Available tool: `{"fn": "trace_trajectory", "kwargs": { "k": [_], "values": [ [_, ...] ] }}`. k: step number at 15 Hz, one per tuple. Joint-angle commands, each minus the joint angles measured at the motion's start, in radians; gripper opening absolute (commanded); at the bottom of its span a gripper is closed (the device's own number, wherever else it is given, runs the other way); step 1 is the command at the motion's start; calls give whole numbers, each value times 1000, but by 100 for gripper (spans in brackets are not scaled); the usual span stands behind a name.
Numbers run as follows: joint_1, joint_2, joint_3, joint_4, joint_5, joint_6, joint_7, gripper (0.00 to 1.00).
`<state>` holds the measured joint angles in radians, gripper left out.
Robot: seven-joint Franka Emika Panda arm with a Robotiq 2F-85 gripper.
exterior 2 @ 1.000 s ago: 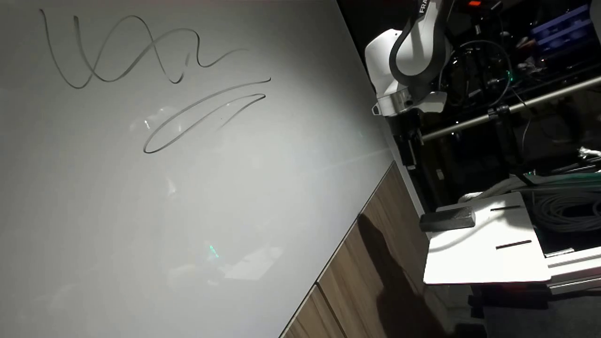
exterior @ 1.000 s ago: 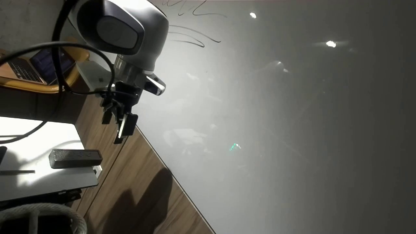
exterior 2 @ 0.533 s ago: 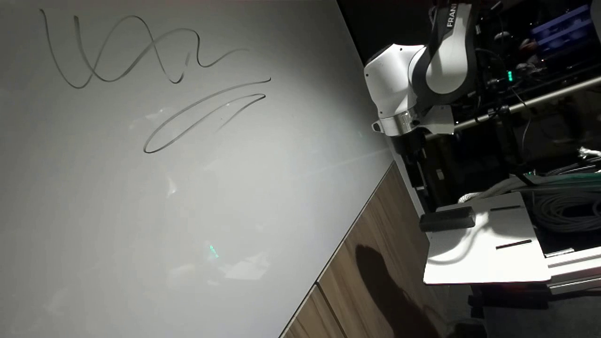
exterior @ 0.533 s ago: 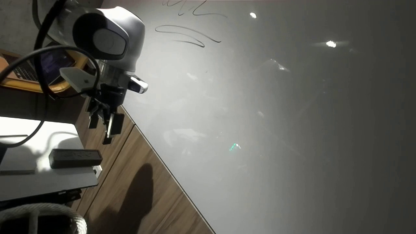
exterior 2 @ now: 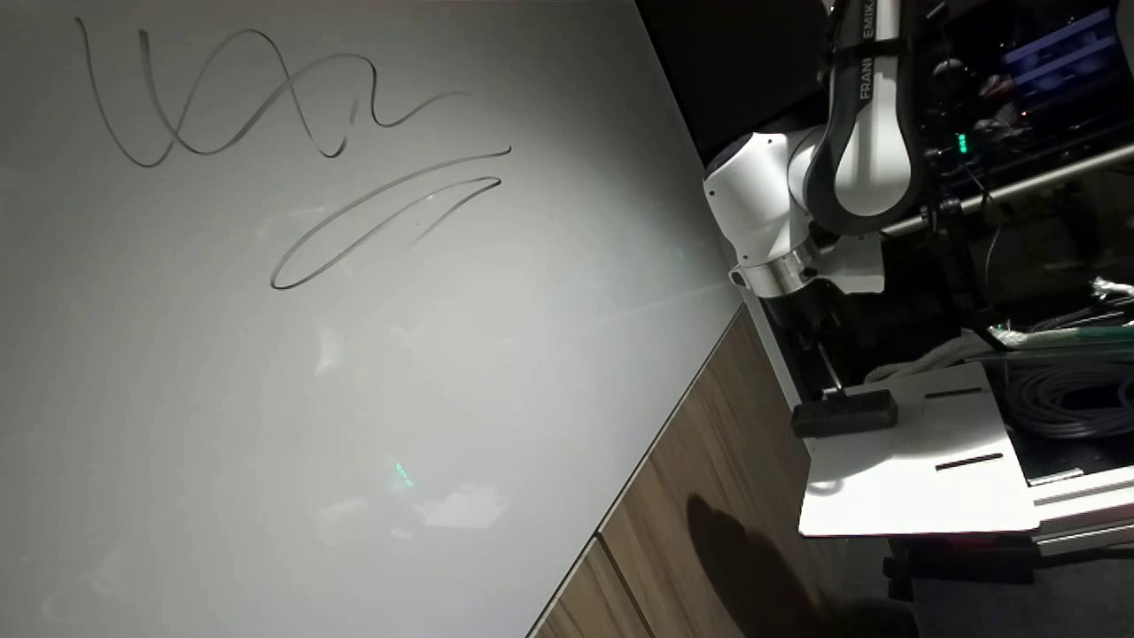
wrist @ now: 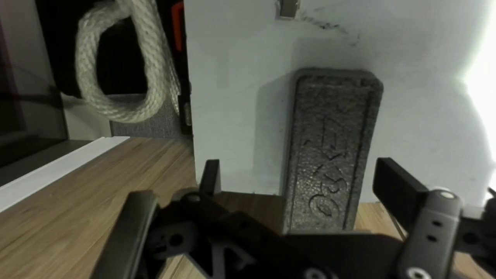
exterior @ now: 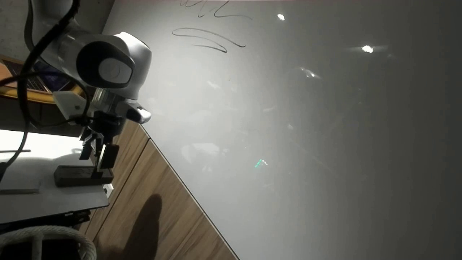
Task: Pick up the eraser from the table and use it to wipe the white board then place it back on the table.
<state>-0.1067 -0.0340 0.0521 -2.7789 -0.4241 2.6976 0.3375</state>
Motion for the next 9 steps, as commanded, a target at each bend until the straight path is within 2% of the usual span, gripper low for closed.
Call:
{"fn": "trace_trajectory", "kwargs": {
  "k": [1, 9],
  "values": [
    [31, 63, -32, 0, 86, 70, -73, 100],
    [78, 76, -54, 5, 51, 72, -50, 100]
  ]
}}
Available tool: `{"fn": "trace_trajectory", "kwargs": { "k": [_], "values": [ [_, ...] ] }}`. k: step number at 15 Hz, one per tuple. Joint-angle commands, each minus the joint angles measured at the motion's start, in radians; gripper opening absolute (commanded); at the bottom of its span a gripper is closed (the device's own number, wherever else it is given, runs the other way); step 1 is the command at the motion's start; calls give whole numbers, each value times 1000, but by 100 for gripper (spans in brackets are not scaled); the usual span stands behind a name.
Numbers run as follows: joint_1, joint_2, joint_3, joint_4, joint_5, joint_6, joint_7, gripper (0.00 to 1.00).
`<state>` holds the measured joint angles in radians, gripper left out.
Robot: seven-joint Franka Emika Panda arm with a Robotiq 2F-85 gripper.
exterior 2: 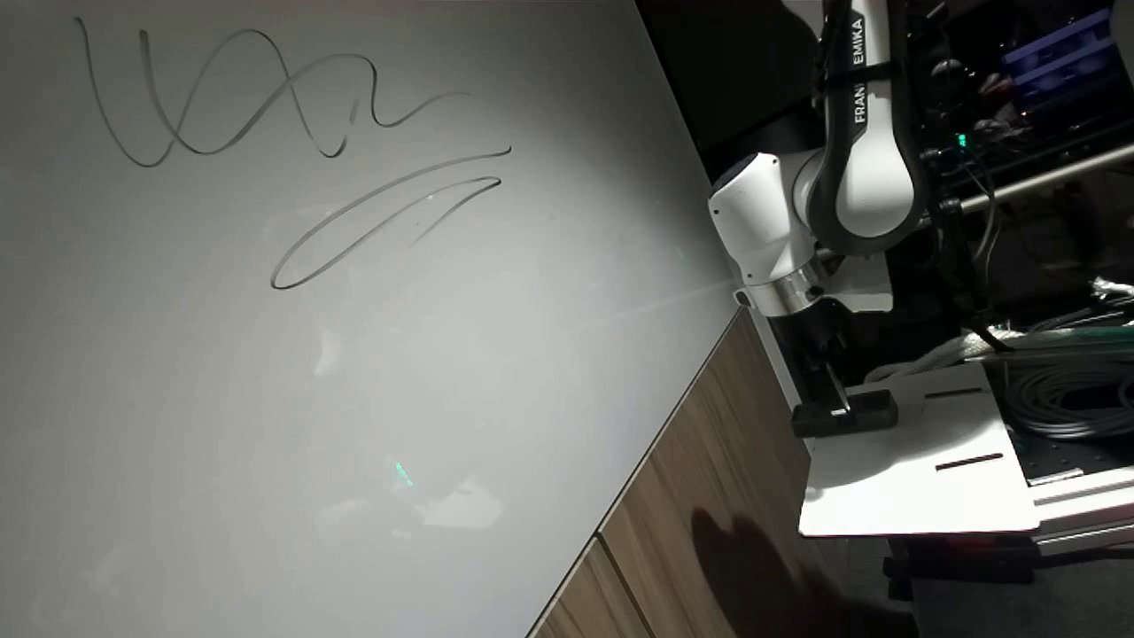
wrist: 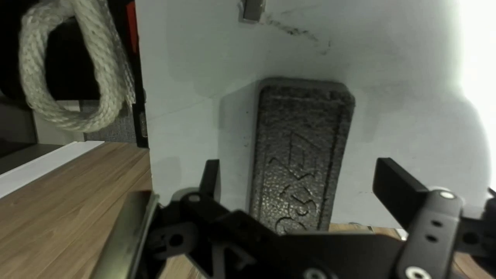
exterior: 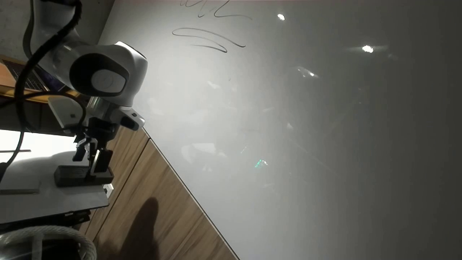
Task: Pick up the eraser from the table and use it to wipe the white board then place it back on the table.
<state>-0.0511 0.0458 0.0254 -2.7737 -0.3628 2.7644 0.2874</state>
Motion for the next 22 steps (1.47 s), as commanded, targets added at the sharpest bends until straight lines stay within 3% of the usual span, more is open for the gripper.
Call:
{"fn": "trace_trajectory", "kwargs": {
  "k": [1, 12, 13, 14, 19, 20, 22],
  "values": [
    [25, -2, -29, 0, -8, 5, -2, 100],
    [35, 12, -52, 0, -39, 6, 17, 100],
    [38, 10, -51, 0, -45, 5, 19, 91],
    [40, 9, -51, 0, -53, 5, 22, 74],
    [49, 10, -52, 1, -82, 6, 33, 35],
    [50, 9, -53, 1, -86, 5, 34, 30],
    [50, 7, -53, 2, -90, 4, 32, 29]
  ]
}}
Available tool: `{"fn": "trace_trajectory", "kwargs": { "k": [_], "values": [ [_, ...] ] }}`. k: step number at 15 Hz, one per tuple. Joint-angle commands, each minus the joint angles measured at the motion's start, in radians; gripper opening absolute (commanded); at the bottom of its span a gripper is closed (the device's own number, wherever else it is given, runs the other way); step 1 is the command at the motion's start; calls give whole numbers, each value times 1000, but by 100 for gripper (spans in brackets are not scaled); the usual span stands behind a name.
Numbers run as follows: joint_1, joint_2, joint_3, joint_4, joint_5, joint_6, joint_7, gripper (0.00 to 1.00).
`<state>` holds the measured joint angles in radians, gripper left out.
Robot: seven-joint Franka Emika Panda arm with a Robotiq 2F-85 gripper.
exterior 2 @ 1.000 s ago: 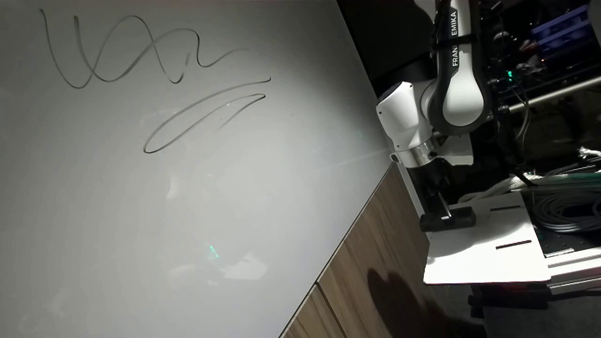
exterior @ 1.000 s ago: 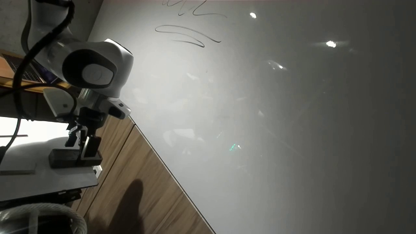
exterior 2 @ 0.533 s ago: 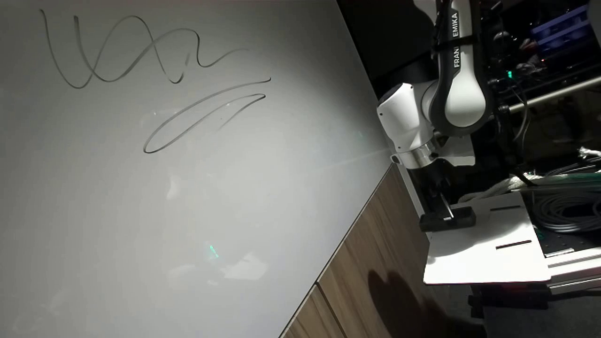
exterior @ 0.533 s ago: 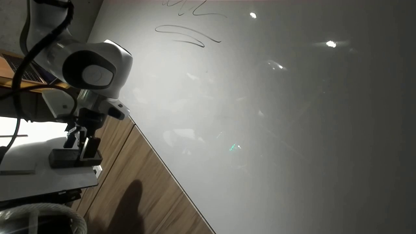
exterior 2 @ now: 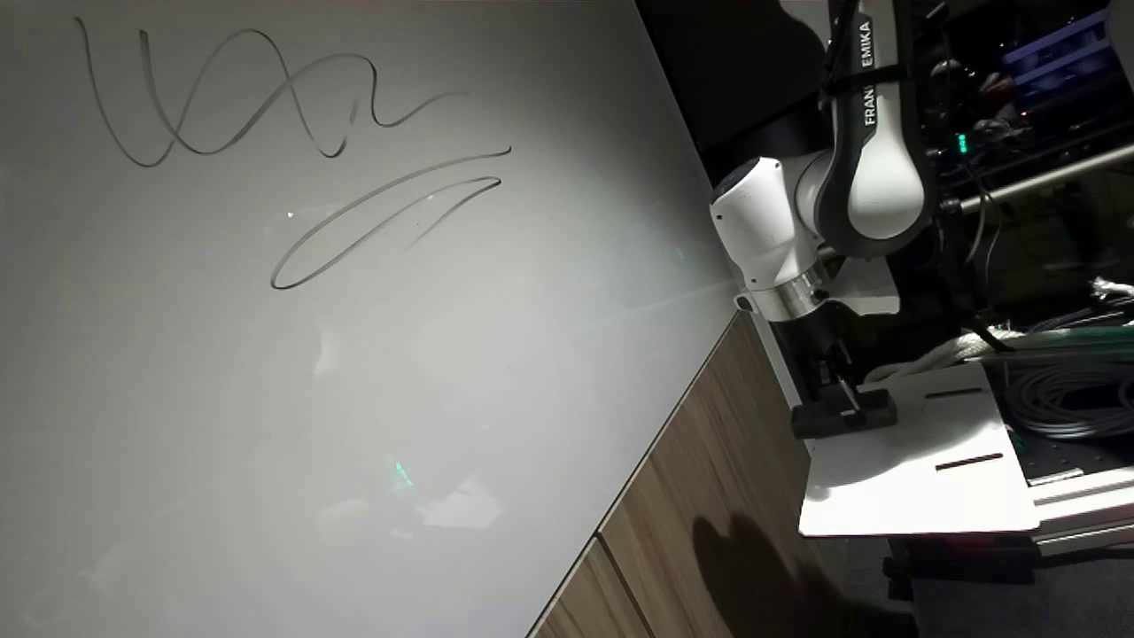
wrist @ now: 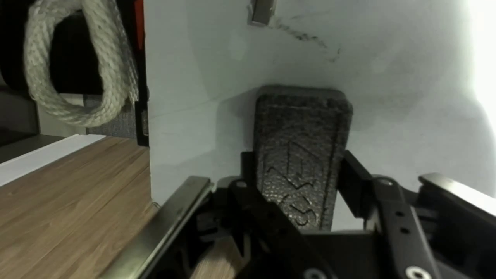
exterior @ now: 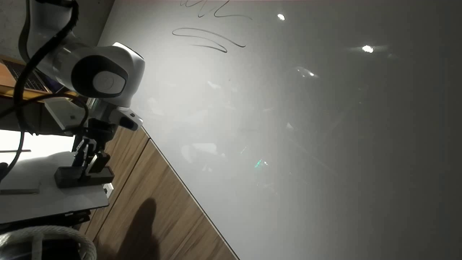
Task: Pick up the eraser from the table and use it to wipe the white board then place it back on the table.
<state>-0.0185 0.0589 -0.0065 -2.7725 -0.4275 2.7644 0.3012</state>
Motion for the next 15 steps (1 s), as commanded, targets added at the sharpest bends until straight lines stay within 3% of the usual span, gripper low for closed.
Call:
{"fn": "trace_trajectory", "kwargs": {
  "k": [1, 8, 11, 15],
  "values": [
    [19, -21, -20, 1, -35, -2, 22, 29],
    [44, -287, 50, 45, -152, -77, 35, 29],
    [21, -369, 137, 130, -151, -93, 2, 29],
    [10, -384, 218, 279, -144, -86, -11, 29]
  ]
}}
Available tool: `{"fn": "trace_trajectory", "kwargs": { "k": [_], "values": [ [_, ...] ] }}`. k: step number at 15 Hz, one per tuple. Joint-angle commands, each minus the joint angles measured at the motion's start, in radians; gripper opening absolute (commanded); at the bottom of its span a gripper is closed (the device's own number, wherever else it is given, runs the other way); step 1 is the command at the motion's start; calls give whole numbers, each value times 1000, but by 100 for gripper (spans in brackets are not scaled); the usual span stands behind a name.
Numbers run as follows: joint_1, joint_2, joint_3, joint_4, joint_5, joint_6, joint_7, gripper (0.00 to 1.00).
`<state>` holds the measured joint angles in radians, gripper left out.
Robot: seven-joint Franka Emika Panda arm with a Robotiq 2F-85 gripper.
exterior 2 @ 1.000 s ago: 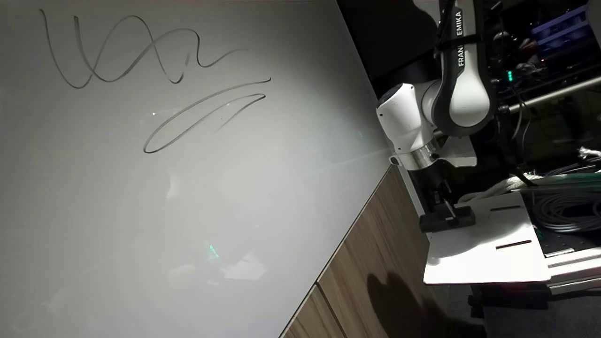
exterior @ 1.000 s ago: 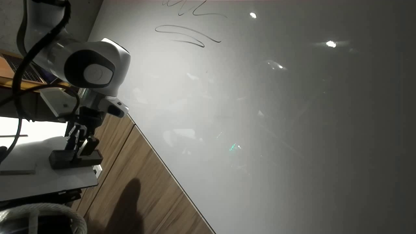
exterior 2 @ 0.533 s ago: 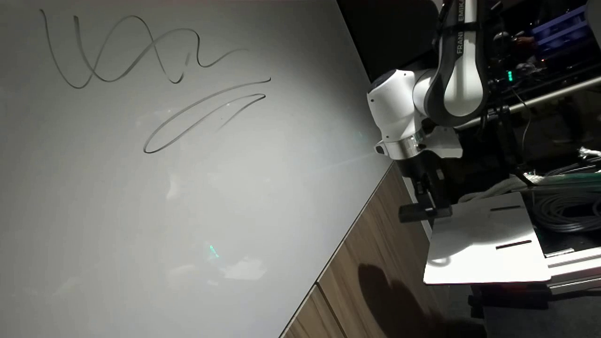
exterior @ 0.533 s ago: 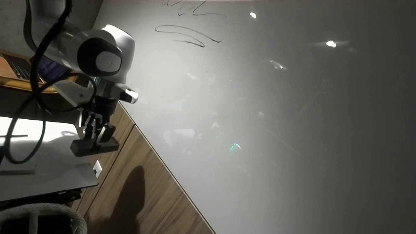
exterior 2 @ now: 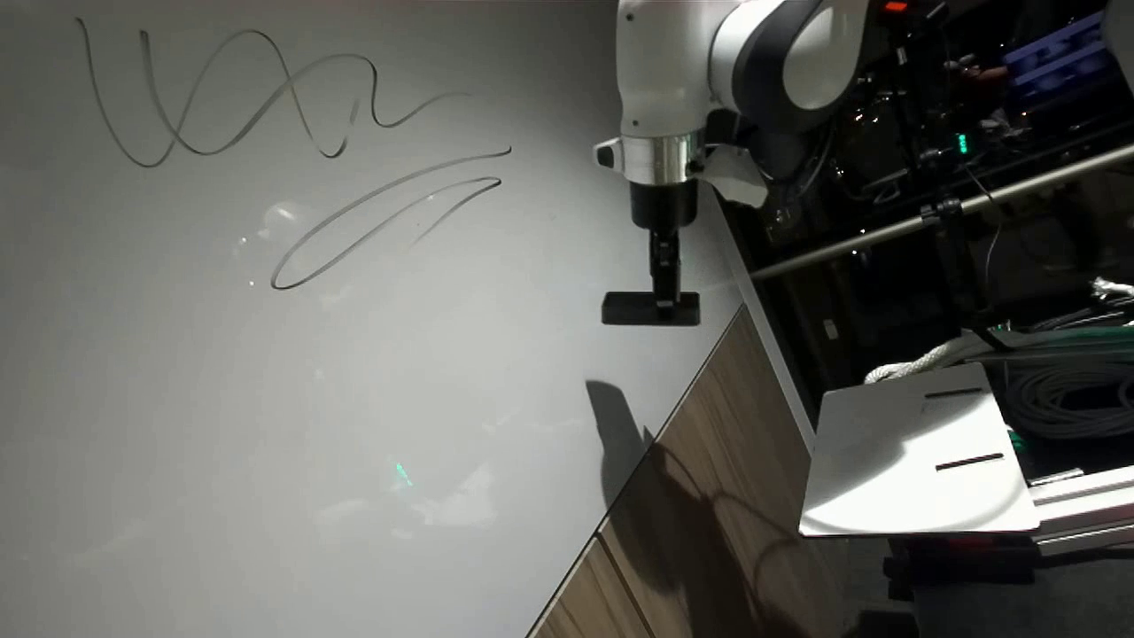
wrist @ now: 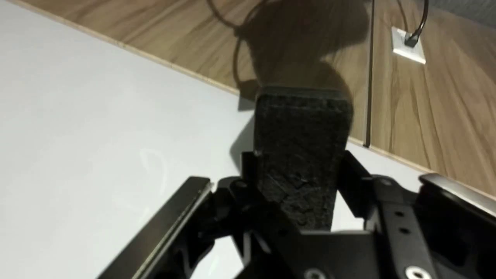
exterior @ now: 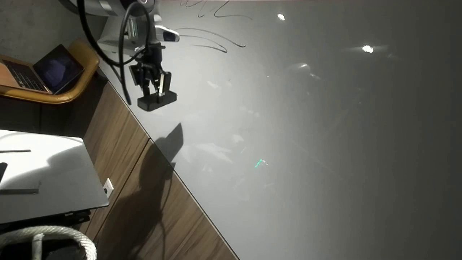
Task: Pick up the eraser from the table and use it to wipe the white board then place it back on the table.
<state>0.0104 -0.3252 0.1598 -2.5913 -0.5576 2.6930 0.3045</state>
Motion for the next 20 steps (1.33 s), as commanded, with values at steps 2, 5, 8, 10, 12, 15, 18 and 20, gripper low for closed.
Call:
{"fn": "trace_trajectory", "kwargs": {
  "k": [2, 5, 8, 10, 12, 15, 18, 20],
  "values": [
    [-22, 21, 85, 181, -18, -8, -9, 29],
    [-19, 62, 123, 297, -23, -6, -2, 29],
    [-10, 109, 166, 399, -55, -12, 22, 29],
    [-3, 129, 207, 462, -78, -26, 35, 29],
    [-1, 151, 246, 532, -107, -39, 47, 29],
    [-15, 185, 286, 646, -155, -63, 57, 29],
    [-49, 218, 305, 782, -282, -87, 102, 29],
    [-64, 256, 315, 884, -402, -109, 151, 29]
  ]
}}
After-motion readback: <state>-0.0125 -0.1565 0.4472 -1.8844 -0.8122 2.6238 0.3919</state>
